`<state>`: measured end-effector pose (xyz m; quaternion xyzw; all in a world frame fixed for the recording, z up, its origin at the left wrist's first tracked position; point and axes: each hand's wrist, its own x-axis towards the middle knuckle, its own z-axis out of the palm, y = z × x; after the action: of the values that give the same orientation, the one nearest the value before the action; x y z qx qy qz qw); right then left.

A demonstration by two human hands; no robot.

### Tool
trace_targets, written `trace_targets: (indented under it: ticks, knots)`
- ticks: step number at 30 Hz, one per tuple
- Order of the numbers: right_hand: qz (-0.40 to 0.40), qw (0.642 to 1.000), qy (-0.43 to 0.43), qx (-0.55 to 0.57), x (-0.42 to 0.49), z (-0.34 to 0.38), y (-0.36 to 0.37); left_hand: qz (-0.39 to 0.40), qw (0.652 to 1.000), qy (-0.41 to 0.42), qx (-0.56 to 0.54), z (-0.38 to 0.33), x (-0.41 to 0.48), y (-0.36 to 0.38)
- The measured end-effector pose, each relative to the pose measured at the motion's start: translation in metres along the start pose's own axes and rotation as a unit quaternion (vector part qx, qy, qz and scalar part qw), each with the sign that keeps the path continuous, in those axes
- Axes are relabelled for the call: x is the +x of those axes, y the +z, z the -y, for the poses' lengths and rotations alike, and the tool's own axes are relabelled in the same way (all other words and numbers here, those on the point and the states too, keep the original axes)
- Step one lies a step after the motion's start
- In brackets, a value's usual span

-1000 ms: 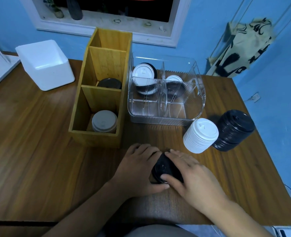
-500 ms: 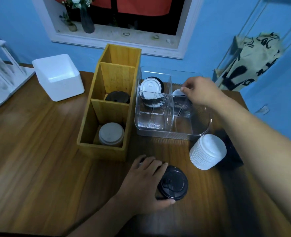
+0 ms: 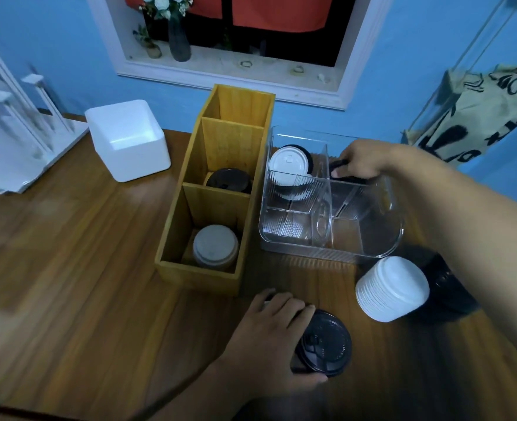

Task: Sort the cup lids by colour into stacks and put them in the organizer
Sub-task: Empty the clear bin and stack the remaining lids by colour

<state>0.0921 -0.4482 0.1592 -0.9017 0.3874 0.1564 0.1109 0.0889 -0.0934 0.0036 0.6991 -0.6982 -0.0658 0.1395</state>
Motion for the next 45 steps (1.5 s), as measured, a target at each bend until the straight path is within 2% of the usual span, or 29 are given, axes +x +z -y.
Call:
trace_targets:
  ticks: [2,4,6,8,10,11,14,16,19,20,21,24,26,29,31,33,35,37,39,41,43,45]
  knots:
    - [-0.069,0.996,-0.017,0.045,-0.022,-0.002,-0.002,-0.015,1.0,-0.001,-0.005,0.0,0.0,0.001]
    - [-0.172,0.981,-0.034,0.088,-0.054,-0.007,0.002,-0.018,1.0,0.002,-0.013,0.0,0.0,0.001]
    - [-0.29,0.942,-0.054,0.16,-0.089,-0.015,0.013,-0.013,1.0,0.003,-0.014,0.0,0.0,0.0]
    - [-0.332,0.89,-0.068,0.304,-0.128,-0.016,0.027,-0.01,1.0,0.003,-0.008,0.0,0.0,-0.001]
    - [-0.291,0.834,-0.068,0.463,-0.168,-0.01,0.049,-0.015,1.0,0.004,-0.008,0.0,0.0,-0.002]
    - [-0.271,0.816,-0.054,0.508,-0.192,-0.008,0.064,-0.016,1.0,0.008,-0.01,-0.002,0.001,-0.002]
    - [-0.209,0.785,-0.005,0.583,-0.25,0.001,0.122,-0.029,0.999,0.004,-0.013,0.0,0.001,-0.004]
    - [-0.163,0.746,0.046,0.644,-0.28,0.0,0.164,-0.032,0.999,0.006,-0.016,-0.001,0.001,-0.003]
    - [-0.115,0.678,0.171,0.706,-0.303,-0.01,0.211,-0.026,1.0,0.002,-0.008,-0.001,0.001,-0.003]
    - [-0.119,0.678,0.198,0.698,-0.307,-0.014,0.222,-0.024,1.0,0.0,-0.004,-0.002,0.001,-0.003]
    - [-0.136,0.699,0.214,0.669,-0.308,-0.02,0.231,-0.024,1.0,0.0,-0.001,-0.002,0.001,-0.003]
    - [-0.195,0.822,0.212,0.49,-0.314,-0.035,0.246,-0.028,1.0,0.001,0.004,-0.003,0.0,-0.003]
    - [-0.186,0.897,0.206,0.345,-0.321,-0.039,0.245,-0.028,1.0,0.0,0.01,-0.003,0.0,-0.002]
    - [-0.156,0.95,0.201,0.18,-0.331,-0.043,0.241,-0.03,0.999,0.002,0.019,-0.004,0.0,-0.002]
    - [-0.177,0.963,0.134,0.155,-0.332,-0.052,0.239,-0.034,0.999,0.003,0.022,-0.005,-0.001,-0.001]
    - [-0.202,0.956,-0.019,0.21,-0.332,-0.064,0.237,-0.037,0.999,0.004,0.024,-0.005,-0.001,-0.001]
    - [-0.127,0.955,-0.144,0.227,-0.323,-0.074,0.233,-0.039,0.999,0.005,0.023,-0.005,-0.001,-0.002]
    - [-0.049,0.961,-0.197,0.19,-0.31,-0.074,0.23,-0.041,0.999,0.007,0.022,-0.005,-0.001,-0.001]
    - [-0.027,0.966,-0.214,0.14,-0.299,-0.069,0.226,-0.04,0.999,0.006,0.024,-0.006,-0.002,-0.001]
    - [-0.044,0.977,-0.19,0.084,-0.297,-0.066,0.227,-0.035,0.999,0.003,0.03,-0.006,-0.001,-0.002]
    - [-0.098,0.99,-0.102,0.018,-0.299,-0.056,0.228,-0.034,0.999,0.003,0.031,-0.006,-0.001,-0.002]
    - [-0.165,0.985,-0.005,-0.046,-0.301,-0.043,0.232,-0.039,0.999,0.004,0.028,-0.006,-0.001,-0.002]
